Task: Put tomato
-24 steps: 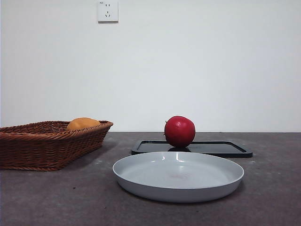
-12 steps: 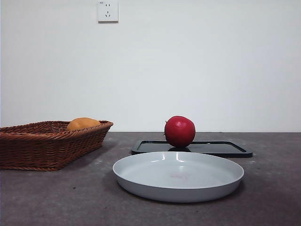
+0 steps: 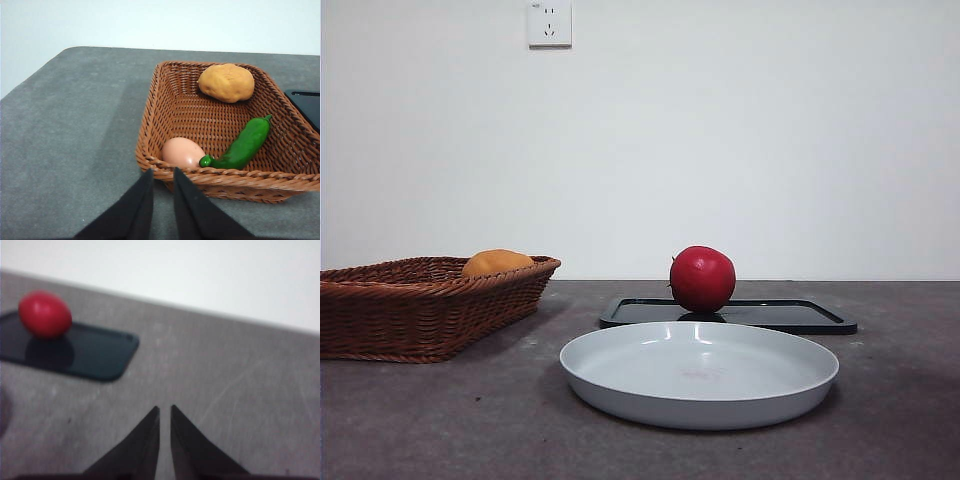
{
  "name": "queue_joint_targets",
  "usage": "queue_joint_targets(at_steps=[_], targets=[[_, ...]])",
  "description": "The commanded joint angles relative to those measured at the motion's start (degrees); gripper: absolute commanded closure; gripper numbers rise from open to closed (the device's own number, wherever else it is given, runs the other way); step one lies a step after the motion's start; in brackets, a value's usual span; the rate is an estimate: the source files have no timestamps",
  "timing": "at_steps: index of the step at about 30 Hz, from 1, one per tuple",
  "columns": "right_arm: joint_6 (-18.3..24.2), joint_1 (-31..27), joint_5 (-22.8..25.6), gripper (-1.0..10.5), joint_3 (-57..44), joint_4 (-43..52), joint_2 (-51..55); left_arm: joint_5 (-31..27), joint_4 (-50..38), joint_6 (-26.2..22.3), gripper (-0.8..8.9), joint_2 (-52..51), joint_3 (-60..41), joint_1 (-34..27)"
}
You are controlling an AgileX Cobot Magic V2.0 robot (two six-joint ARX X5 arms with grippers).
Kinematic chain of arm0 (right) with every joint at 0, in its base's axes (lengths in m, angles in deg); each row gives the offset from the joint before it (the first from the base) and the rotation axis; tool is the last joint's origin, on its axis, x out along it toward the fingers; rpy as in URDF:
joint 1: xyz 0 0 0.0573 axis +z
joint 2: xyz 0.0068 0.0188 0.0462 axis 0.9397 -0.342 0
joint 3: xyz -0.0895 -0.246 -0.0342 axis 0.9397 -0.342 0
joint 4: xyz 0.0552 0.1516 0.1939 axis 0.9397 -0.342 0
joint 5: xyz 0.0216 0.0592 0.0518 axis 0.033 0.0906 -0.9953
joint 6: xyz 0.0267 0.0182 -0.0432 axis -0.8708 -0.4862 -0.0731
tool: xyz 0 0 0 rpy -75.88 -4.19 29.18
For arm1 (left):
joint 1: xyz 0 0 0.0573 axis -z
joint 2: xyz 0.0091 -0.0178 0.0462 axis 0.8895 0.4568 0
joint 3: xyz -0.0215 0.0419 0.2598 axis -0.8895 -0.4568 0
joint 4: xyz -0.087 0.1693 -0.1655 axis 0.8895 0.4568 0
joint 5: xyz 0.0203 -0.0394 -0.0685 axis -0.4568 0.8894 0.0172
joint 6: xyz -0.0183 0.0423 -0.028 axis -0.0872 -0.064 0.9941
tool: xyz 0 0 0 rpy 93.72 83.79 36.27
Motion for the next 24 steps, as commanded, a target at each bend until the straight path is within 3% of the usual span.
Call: queue_joint_targets(at_steps=[1, 24], targets=[[-1.4, -0.3, 0.4, 9.2, -0.3, -2.0, 0.1, -0.2, 0.4, -0.7, 7.5, -0.1, -1.2, 0.1], [-4.2, -1.6, 3.3, 9.2, -0.3, -0.8, 0.1, -0.2, 0.4, -0.7, 7.5, -0.1, -1.2, 0.1]])
